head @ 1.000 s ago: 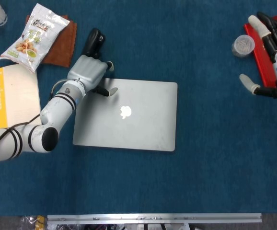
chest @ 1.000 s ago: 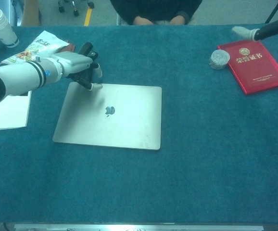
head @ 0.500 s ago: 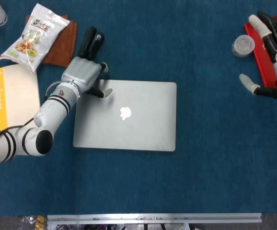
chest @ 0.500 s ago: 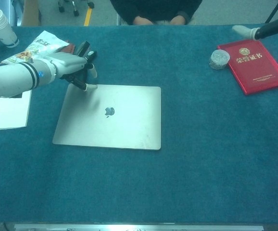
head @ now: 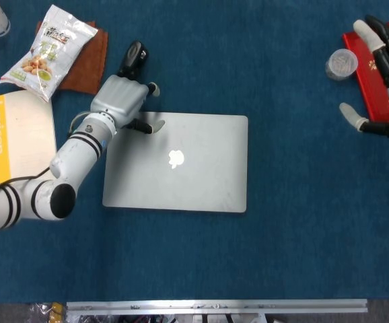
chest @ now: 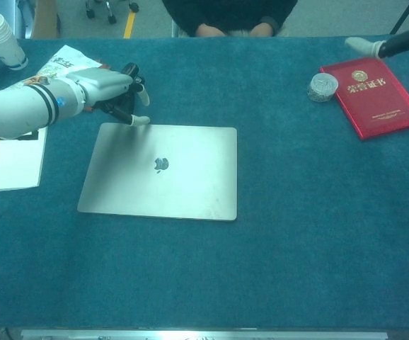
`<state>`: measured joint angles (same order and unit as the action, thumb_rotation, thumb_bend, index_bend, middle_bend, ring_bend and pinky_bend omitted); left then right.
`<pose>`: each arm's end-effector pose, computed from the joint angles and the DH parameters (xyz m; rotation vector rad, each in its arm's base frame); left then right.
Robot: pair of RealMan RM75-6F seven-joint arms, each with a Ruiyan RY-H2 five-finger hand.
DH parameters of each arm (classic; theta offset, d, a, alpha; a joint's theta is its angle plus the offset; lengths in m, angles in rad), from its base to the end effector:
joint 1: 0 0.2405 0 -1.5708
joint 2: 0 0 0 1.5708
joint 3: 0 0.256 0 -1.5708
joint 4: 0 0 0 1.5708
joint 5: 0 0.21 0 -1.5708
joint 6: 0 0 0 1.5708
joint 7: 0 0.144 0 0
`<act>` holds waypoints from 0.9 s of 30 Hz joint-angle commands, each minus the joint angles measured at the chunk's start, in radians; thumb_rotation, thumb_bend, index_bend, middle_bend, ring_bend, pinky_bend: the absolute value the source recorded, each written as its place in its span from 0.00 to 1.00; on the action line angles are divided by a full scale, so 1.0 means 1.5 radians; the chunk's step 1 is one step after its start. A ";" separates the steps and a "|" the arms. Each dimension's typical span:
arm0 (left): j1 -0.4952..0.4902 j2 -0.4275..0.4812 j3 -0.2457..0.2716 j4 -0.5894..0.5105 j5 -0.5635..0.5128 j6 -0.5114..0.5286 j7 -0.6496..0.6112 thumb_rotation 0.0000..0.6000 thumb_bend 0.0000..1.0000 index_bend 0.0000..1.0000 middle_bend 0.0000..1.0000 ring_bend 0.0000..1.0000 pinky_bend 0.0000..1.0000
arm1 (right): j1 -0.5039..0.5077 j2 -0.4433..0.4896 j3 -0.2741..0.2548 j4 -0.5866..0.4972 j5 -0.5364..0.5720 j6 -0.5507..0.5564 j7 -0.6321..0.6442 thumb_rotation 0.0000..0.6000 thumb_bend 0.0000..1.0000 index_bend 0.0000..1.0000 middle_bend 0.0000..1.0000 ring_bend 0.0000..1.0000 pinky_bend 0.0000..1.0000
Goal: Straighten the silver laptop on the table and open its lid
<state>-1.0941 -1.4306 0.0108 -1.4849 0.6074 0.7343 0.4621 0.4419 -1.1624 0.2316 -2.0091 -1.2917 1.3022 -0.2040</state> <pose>-0.1384 0.3808 -0.0154 -2.0326 -1.0110 -0.5155 -0.1477 -0.2748 0.1269 1.5085 -1.0019 1.2777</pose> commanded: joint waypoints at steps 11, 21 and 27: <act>0.100 0.139 -0.045 -0.157 0.139 0.126 -0.111 0.52 0.28 0.22 0.34 0.06 0.00 | -0.007 -0.002 -0.018 -0.003 -0.027 0.000 0.000 1.00 0.20 0.00 0.01 0.00 0.02; 0.221 0.235 -0.034 -0.225 0.269 0.236 -0.202 1.00 0.28 0.20 0.23 0.06 0.00 | 0.003 -0.020 -0.046 -0.025 -0.062 -0.026 -0.023 1.00 0.22 0.00 0.01 0.00 0.02; 0.302 0.263 -0.018 -0.213 0.345 0.313 -0.251 1.00 0.28 0.19 0.20 0.05 0.00 | 0.018 -0.050 -0.060 -0.035 -0.070 -0.054 -0.036 1.00 0.22 0.00 0.01 0.00 0.02</act>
<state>-0.6785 -1.0531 -0.0283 -1.8120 1.0927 1.1659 0.1141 0.4626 -1.2291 0.1473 -2.0573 -1.3933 1.2293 -0.2522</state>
